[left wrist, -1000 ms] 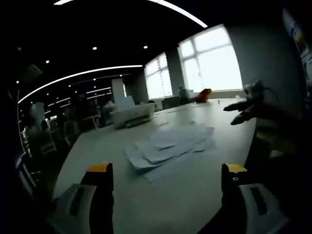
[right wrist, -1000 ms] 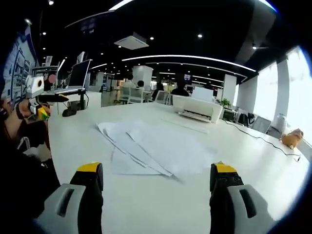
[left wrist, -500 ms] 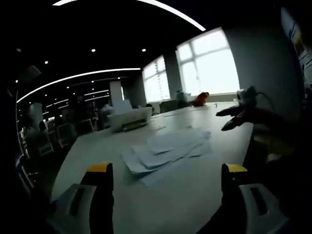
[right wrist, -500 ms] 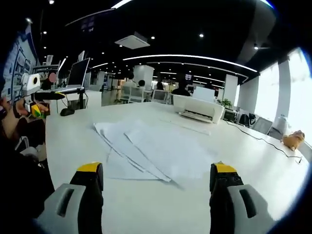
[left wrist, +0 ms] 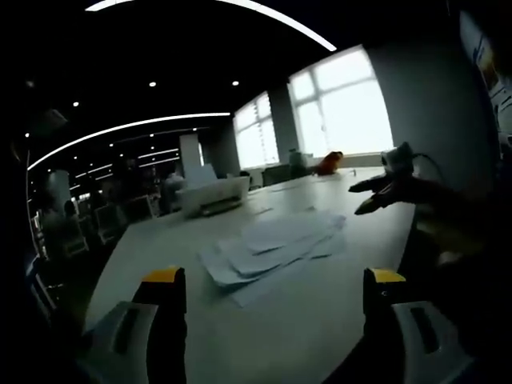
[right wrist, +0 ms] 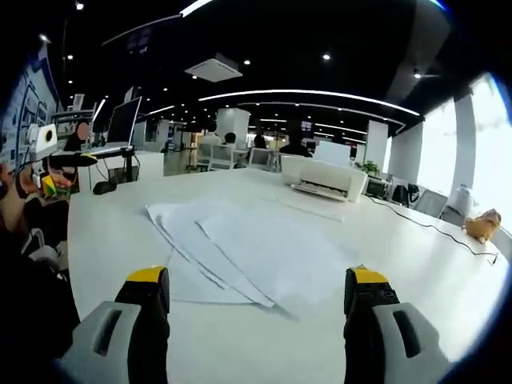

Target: Organize the stack of printing papers by aligning and flattening the scattered papers on the table

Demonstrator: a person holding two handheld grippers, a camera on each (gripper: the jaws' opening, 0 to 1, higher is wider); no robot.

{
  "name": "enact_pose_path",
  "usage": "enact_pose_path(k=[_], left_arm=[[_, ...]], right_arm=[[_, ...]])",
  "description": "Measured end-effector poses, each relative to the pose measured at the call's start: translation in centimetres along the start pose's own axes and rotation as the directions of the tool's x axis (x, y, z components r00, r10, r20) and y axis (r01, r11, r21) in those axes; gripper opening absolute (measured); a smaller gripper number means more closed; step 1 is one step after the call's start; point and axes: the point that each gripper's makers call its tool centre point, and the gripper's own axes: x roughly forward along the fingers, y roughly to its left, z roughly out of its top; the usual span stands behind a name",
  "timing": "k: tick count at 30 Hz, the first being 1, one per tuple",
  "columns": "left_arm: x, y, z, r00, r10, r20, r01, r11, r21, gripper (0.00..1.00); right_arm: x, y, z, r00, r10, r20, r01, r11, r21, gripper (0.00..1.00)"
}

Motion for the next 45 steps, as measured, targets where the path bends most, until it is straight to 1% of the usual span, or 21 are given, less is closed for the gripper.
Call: enact_pose_path(k=[3,11,15,25,33,45], left_arm=[[0.0,0.1,0.0,1.000,0.001,0.000,-0.001,1.000,0.000,0.94],[-0.3,0.0,0.4,1.000,-0.001,0.003,0.001,1.000,0.007,0.94],[-0.4,0.2,0.6,1.000,0.001,0.009,-0.001,1.000,0.003,0.94],[-0.4,0.5,0.7,1.000,0.004,0.004,-0.004,1.000,0.004,0.94],[-0.5,0.6,0.8,1.000,0.008,0.010,-0.008,1.000,0.006,0.94],[-0.5,0.5,0.6,1.000,0.001,0.008,-0.001,1.000,-0.001,0.94]], right_arm=[[0.3,0.0,0.0,1.000,0.001,-0.004,-0.001,1.000,-0.005,0.85],[0.9,1.0,0.5,1.000,0.018,-0.015,-0.019,1.000,-0.025,0.86],[1.5,0.7,0.9,1.000,0.023,-0.010,-0.023,0.999,-0.025,0.85],[2.9,0.3,0.9,1.000,0.025,-0.014,-0.025,0.999,-0.019,0.85],[4.1,1.1,1.2,0.999,0.045,-0.012,-0.046,0.999,-0.017,0.85],[5.1,1.4,1.6,0.998,0.059,-0.007,-0.059,0.998,-0.022,0.85]])
